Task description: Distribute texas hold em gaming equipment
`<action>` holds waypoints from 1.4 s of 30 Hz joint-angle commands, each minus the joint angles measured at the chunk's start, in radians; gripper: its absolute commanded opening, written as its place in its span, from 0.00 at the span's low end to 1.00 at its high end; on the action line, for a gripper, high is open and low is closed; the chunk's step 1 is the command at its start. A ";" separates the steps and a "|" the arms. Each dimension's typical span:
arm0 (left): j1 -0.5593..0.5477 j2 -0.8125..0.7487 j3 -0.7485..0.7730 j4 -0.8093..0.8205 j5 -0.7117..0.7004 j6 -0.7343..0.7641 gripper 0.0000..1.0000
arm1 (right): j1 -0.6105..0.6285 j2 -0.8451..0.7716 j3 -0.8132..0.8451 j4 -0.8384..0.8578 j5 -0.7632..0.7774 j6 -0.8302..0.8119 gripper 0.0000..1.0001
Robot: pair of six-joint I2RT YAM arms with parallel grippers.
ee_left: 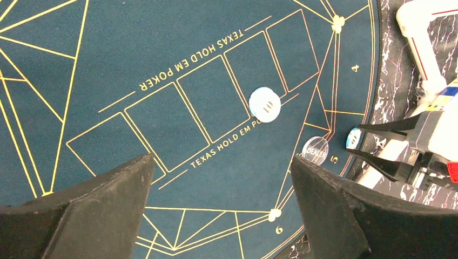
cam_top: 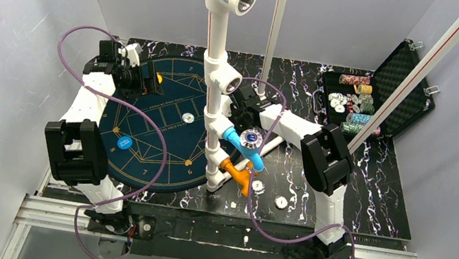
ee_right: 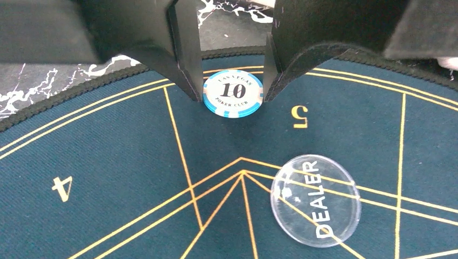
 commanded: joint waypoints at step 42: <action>-0.459 0.403 0.213 -0.121 -0.271 0.526 0.61 | -0.166 -0.300 -0.247 0.089 -0.085 -0.046 0.98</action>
